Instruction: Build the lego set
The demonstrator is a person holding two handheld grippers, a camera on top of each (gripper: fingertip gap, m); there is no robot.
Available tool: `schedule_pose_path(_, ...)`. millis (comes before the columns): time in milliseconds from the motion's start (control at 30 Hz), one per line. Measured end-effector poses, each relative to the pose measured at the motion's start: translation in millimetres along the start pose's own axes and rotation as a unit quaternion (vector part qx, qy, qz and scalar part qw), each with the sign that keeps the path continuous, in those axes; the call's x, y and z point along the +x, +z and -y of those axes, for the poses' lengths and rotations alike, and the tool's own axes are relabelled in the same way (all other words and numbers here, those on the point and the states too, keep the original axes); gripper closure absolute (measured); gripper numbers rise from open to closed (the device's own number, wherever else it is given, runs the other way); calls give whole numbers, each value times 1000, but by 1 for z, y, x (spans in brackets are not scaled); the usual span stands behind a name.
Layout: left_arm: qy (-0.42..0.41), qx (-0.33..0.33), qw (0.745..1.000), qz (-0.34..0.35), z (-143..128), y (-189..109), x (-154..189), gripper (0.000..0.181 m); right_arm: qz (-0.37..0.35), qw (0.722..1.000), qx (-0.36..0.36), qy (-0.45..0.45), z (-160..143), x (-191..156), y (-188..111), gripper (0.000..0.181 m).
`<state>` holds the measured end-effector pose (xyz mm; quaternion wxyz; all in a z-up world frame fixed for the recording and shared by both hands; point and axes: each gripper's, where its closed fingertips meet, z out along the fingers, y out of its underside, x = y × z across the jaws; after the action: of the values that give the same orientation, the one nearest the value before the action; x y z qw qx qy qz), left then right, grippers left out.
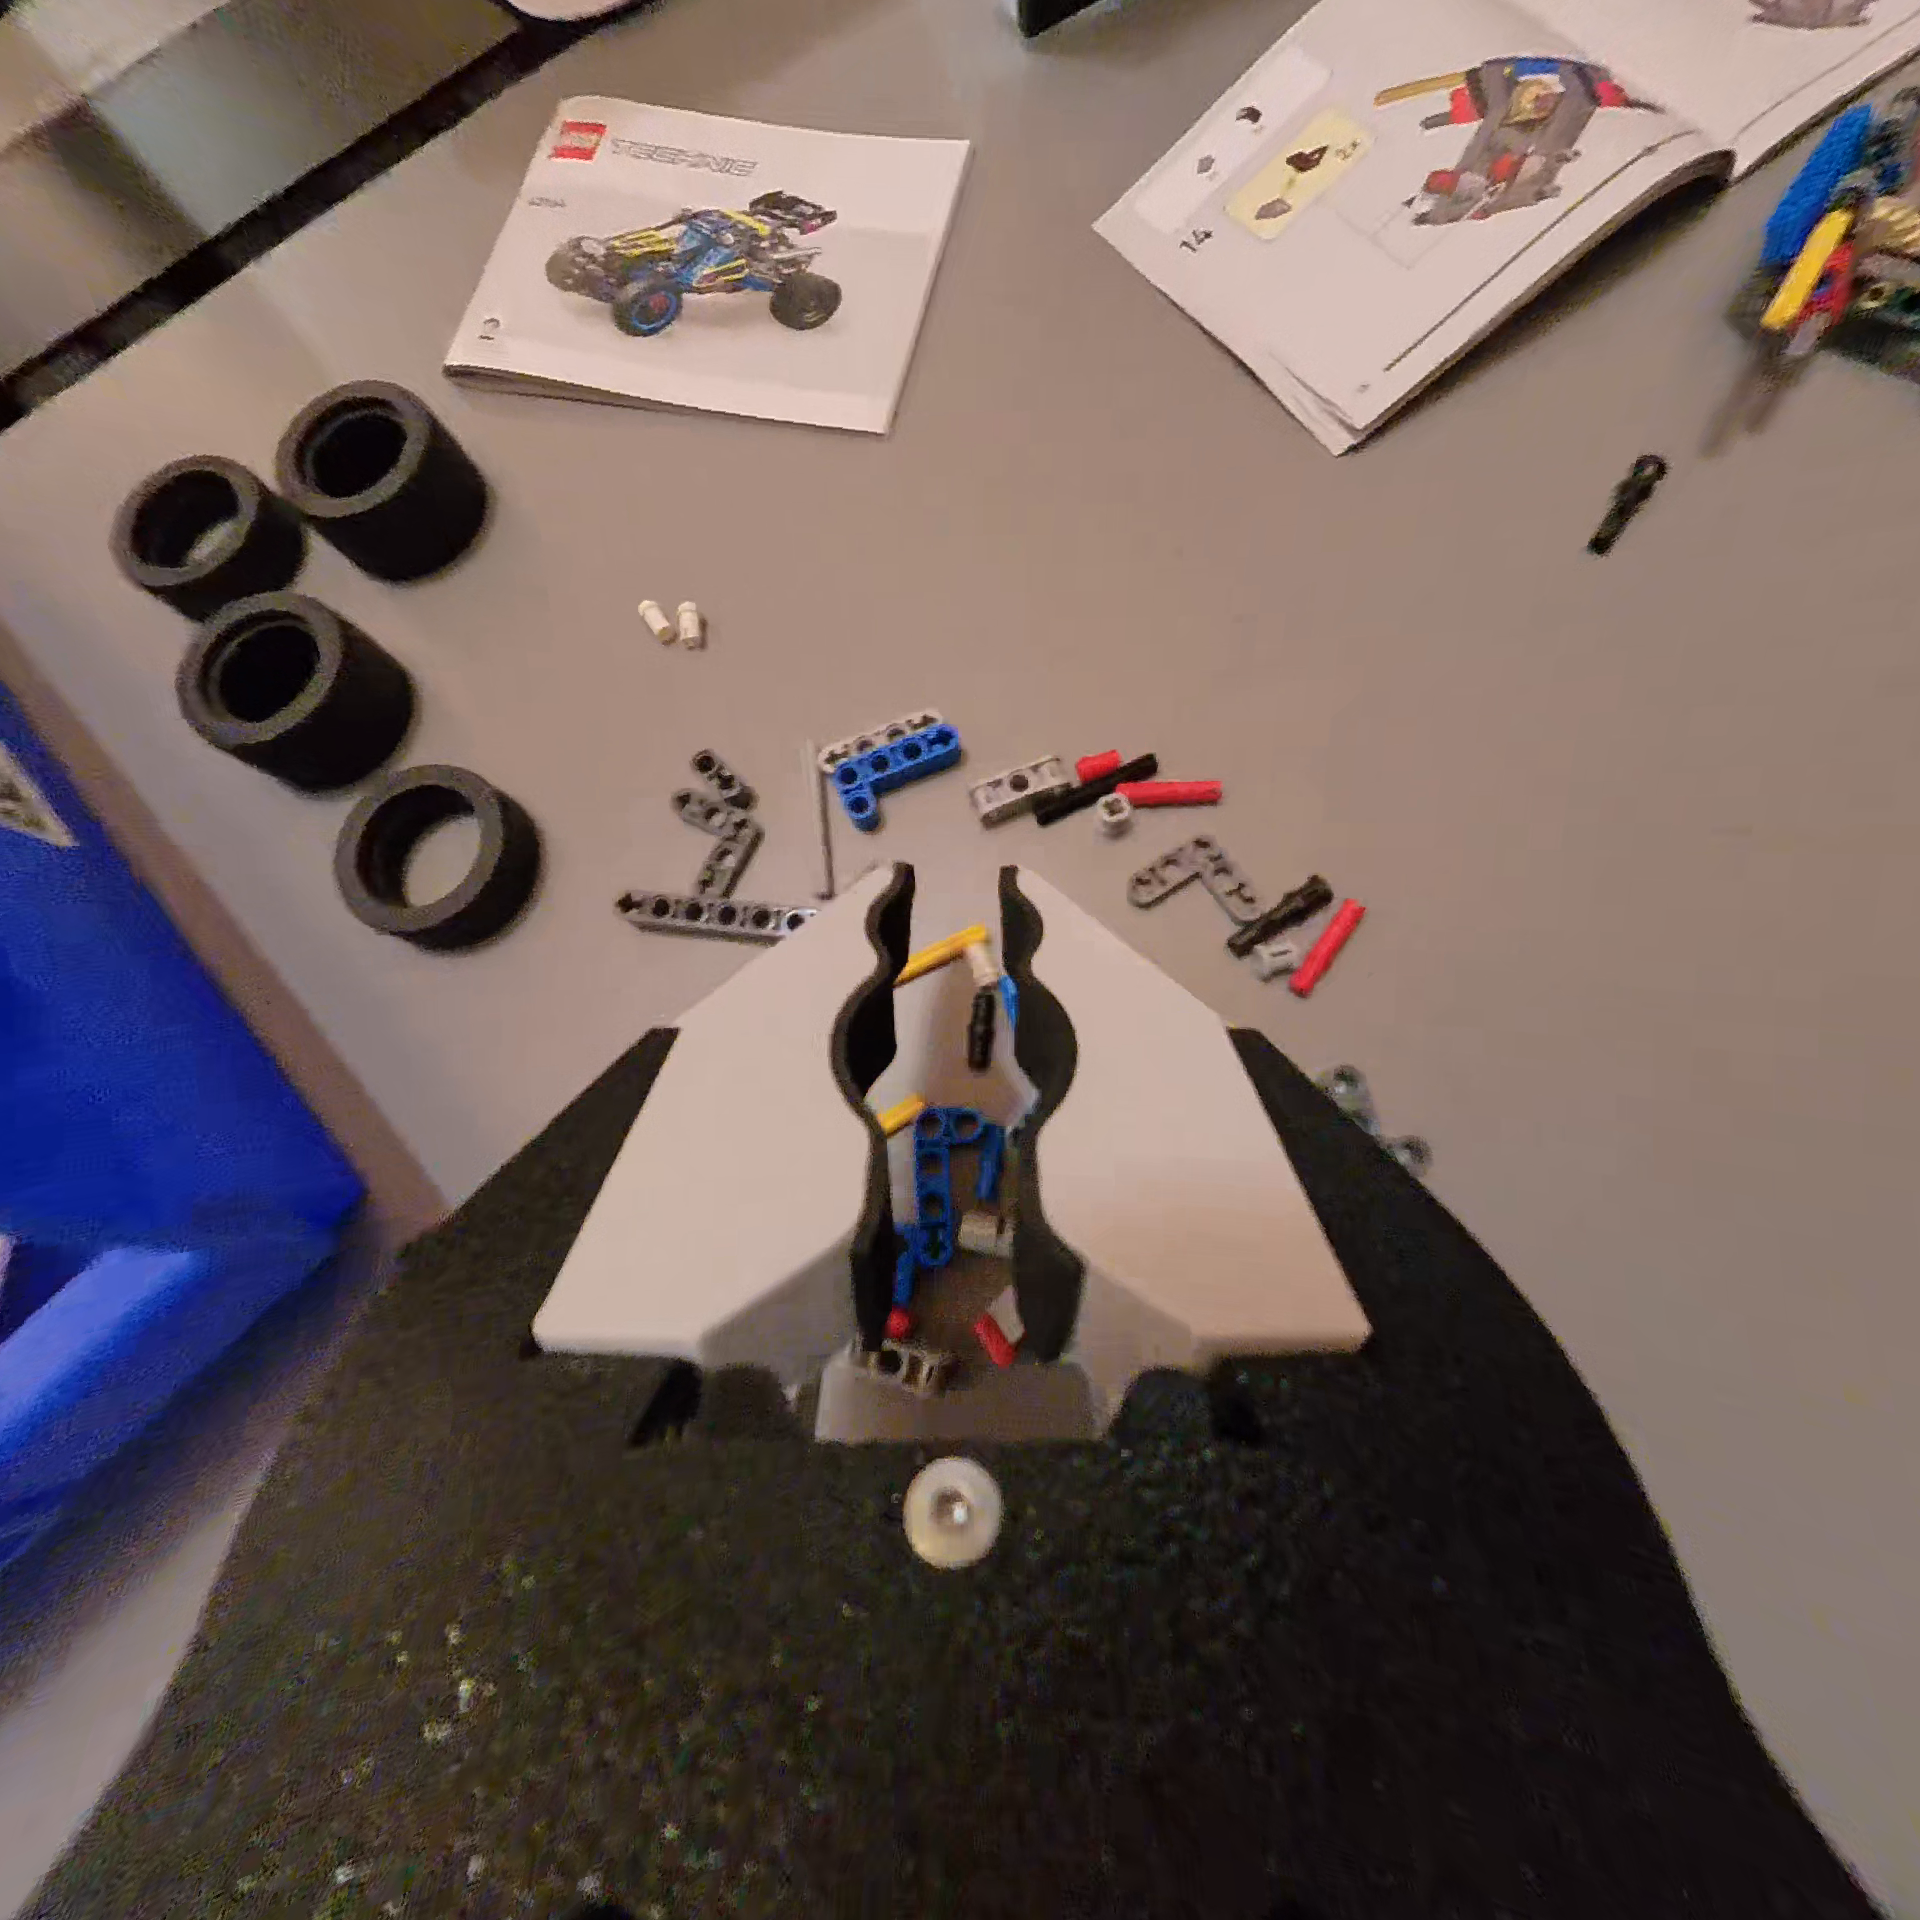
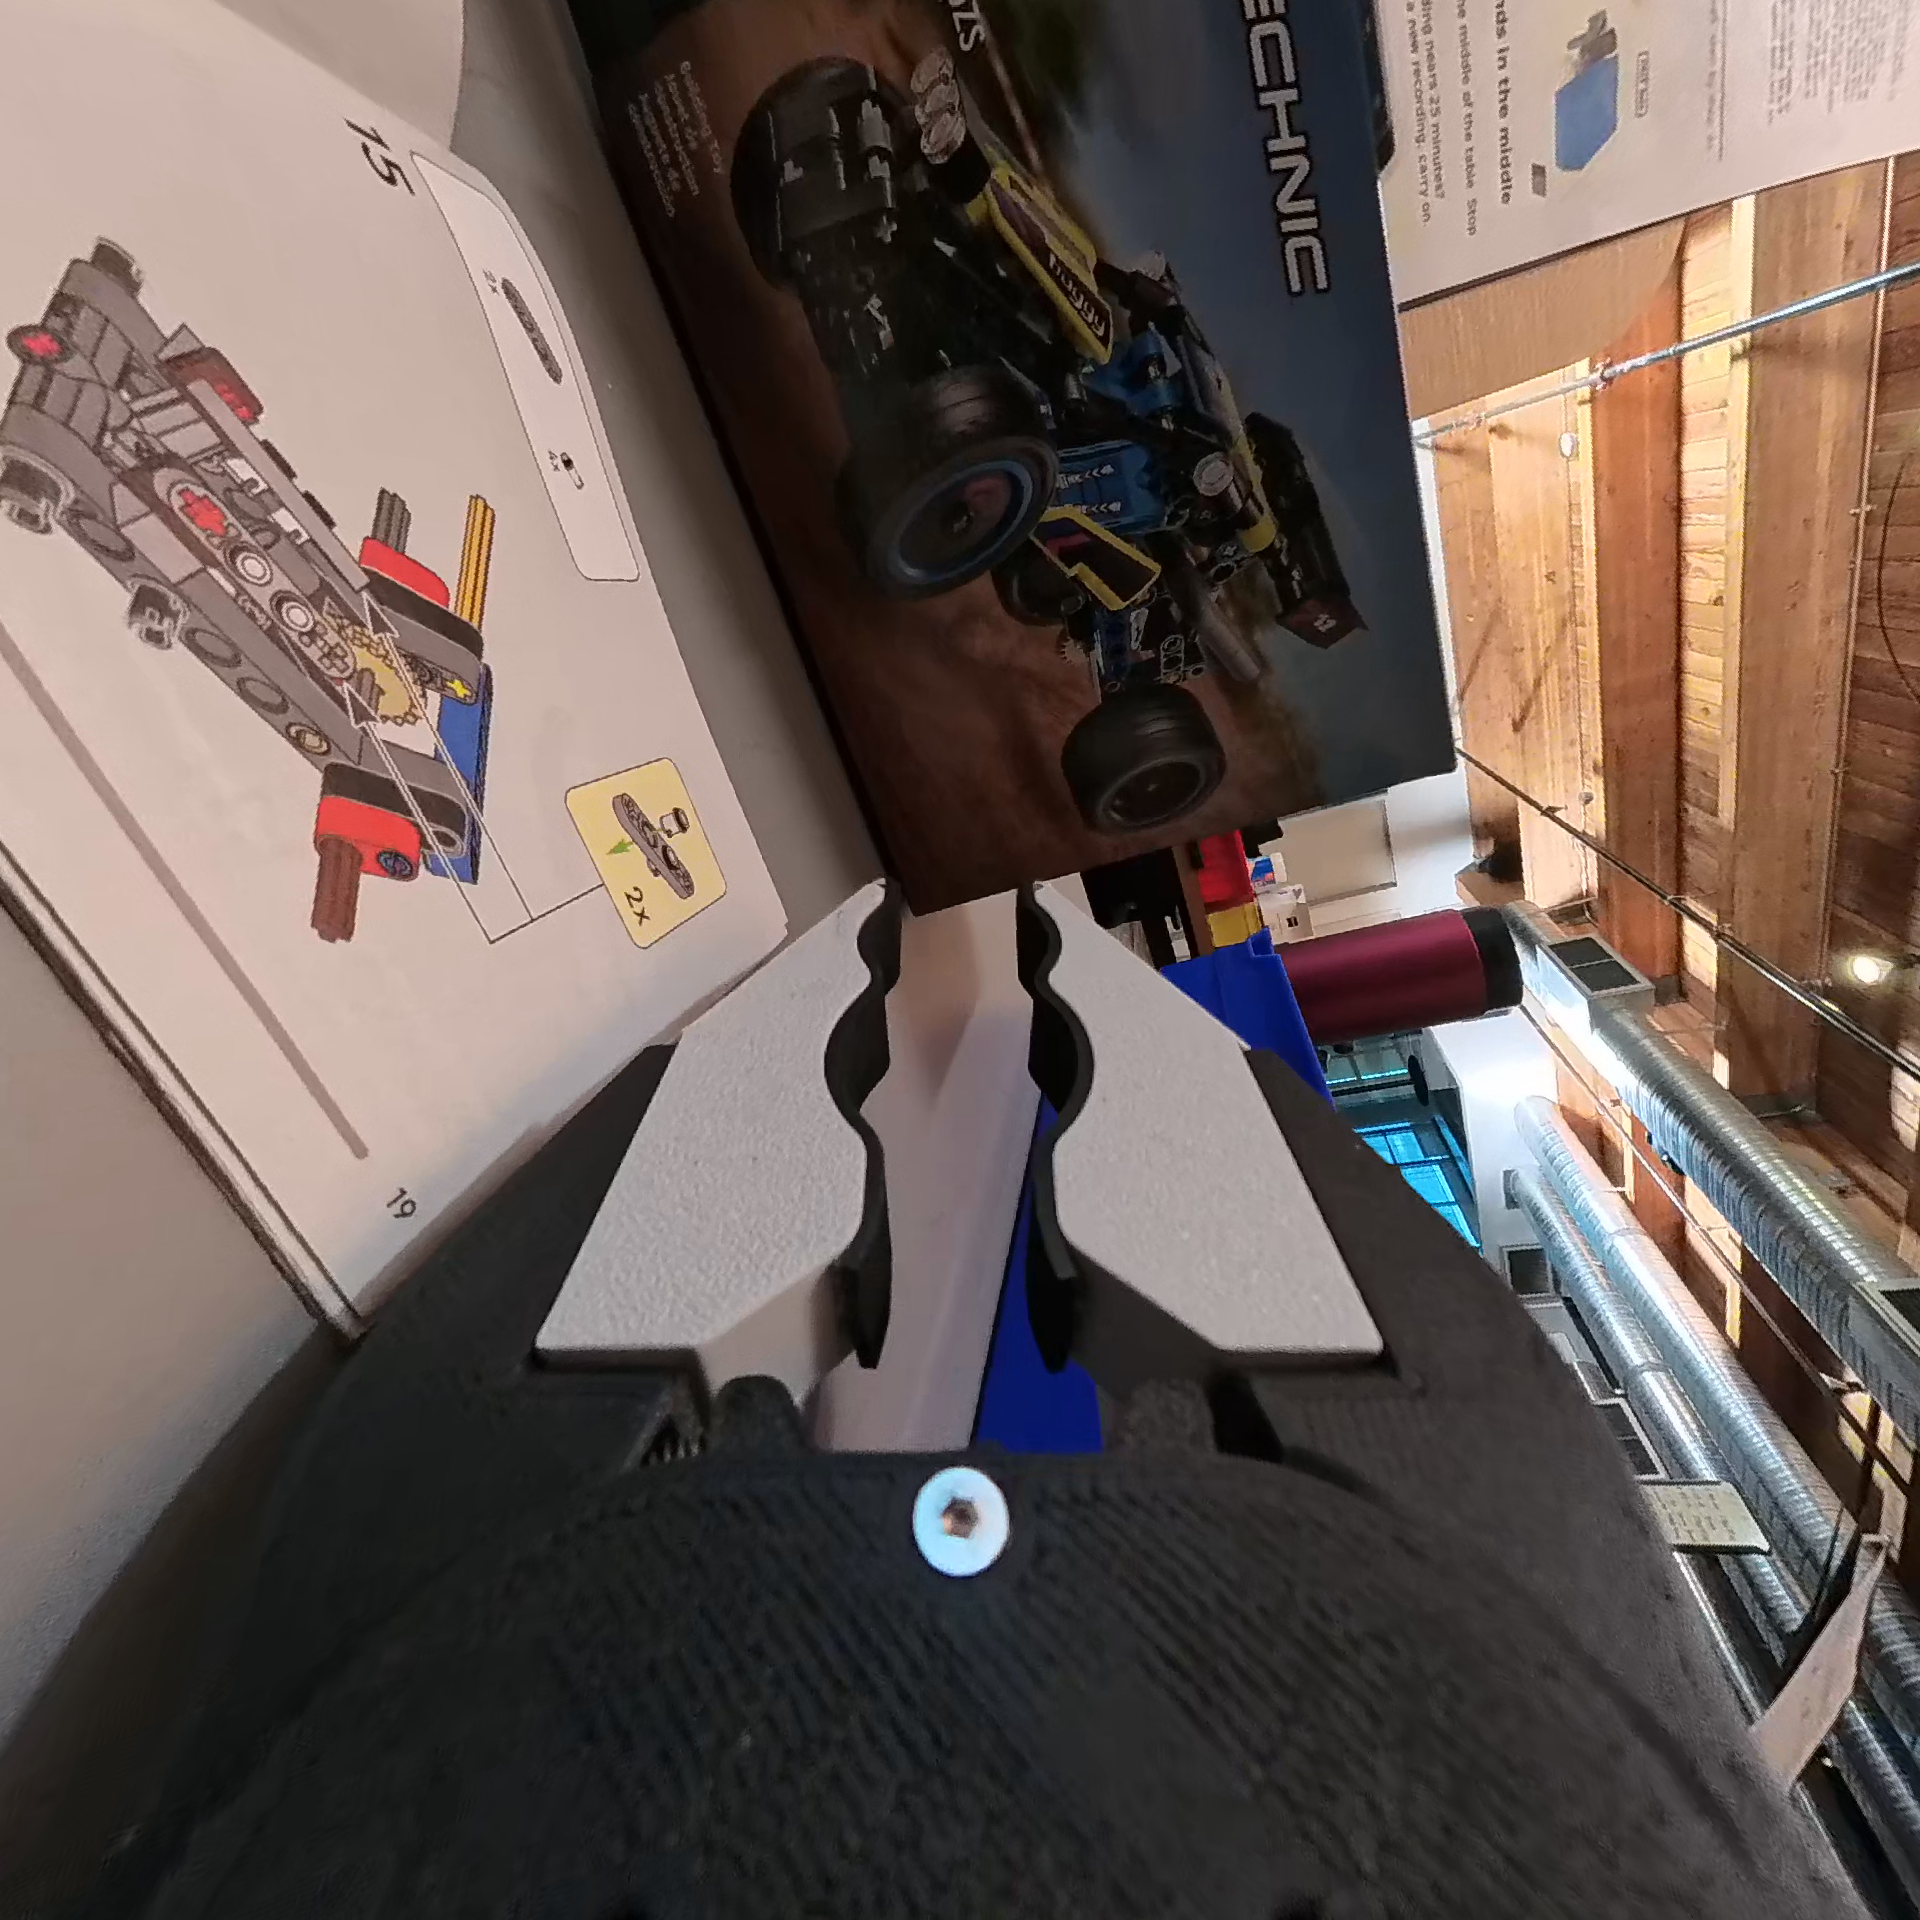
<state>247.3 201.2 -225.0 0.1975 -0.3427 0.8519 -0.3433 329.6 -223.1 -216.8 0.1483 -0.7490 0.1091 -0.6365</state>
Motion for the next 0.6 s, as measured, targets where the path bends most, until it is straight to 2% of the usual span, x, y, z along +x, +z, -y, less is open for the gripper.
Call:
schedule_pose_path(67,-5,-14,999,-36,2,8,9,166,-2,1000,-2,0,-1,1,0,161)
schedule_pose_path(167,9,-29,999,-41,5,19,5,169,-4,1000,-4,3,-2,2,0,161)
schedule_pose_path(300,-26,22,999,-8,27,24,-12,171,-7,1000,-6,5,-3,3,0,161)
schedule_pose_path(367,-14,49,999,0,31,22,-14,172,-9,1000,-6,9,-3,4,0,160)
schedule_pose_path(600,-53,108,991,55,40,-4,-42,174,-11,1000,-12,11,-5,5,1,159)
